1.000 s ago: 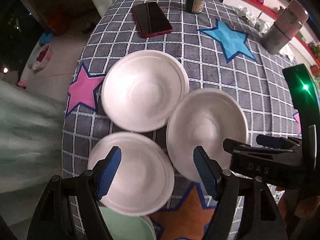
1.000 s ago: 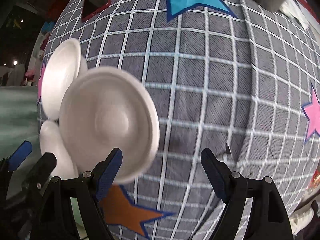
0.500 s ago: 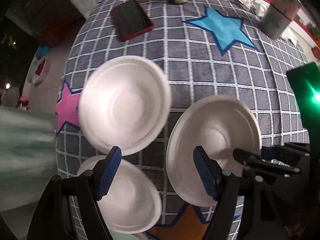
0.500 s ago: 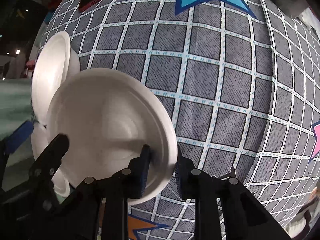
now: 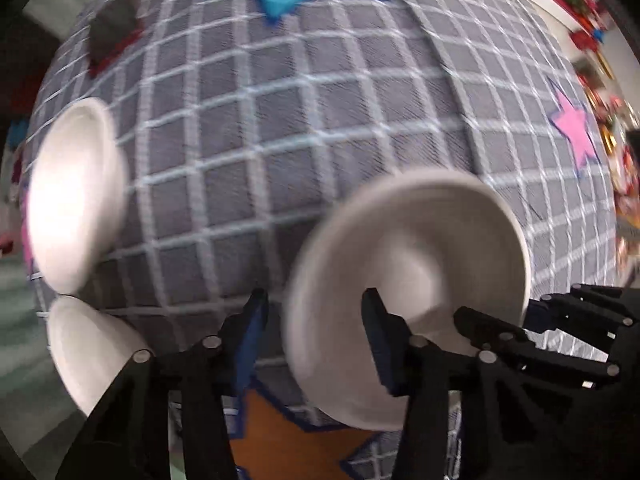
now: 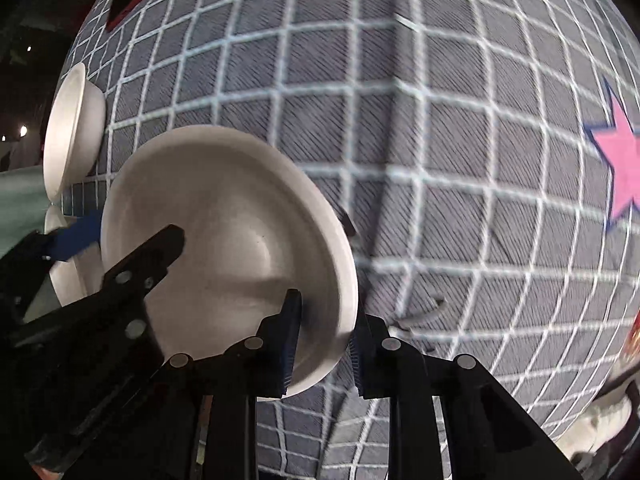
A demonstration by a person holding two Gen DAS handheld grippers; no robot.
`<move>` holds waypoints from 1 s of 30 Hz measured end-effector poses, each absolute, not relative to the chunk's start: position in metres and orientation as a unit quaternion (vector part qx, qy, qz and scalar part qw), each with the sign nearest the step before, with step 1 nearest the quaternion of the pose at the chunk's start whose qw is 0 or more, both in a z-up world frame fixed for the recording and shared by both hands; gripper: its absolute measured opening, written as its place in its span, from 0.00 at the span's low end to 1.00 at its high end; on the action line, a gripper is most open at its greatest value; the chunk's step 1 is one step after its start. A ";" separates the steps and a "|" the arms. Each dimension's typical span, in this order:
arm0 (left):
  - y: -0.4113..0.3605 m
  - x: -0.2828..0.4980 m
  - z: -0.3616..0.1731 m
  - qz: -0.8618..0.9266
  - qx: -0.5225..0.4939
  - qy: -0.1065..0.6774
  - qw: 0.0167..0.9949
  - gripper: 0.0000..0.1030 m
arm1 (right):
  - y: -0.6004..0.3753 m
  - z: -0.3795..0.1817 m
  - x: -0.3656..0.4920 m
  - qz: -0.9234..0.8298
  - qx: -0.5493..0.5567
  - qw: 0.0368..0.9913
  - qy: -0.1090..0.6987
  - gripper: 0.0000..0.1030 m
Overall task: Organize plates and bowls
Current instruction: 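Carry the white bowl across the table, set it down, open the right tool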
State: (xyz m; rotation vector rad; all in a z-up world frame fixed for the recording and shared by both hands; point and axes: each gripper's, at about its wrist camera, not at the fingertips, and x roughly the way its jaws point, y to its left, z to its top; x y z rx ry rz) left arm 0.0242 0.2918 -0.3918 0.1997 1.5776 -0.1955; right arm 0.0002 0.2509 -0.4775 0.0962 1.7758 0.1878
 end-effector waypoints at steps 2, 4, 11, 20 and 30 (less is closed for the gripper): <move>0.278 0.014 -0.394 -0.105 0.094 0.710 0.690 0.41 | 0.239 -0.477 -0.015 0.081 0.052 0.624 0.775 0.24; 0.266 0.004 -0.395 -0.117 0.099 0.713 0.684 0.41 | 0.224 -0.477 -0.031 0.071 0.052 0.624 0.776 0.24; 0.222 -0.031 -0.401 -0.158 0.129 0.716 0.668 0.40 | 0.172 -0.481 -0.081 0.052 0.075 0.613 0.785 0.24; 0.162 -0.084 -0.402 -0.218 0.190 0.706 0.646 0.40 | 0.099 -0.489 -0.149 0.013 0.094 0.602 0.793 0.24; 0.150 -0.118 -0.383 -0.214 0.213 0.676 0.672 0.78 | 0.012 -0.482 -0.221 -0.013 0.099 0.614 0.783 0.84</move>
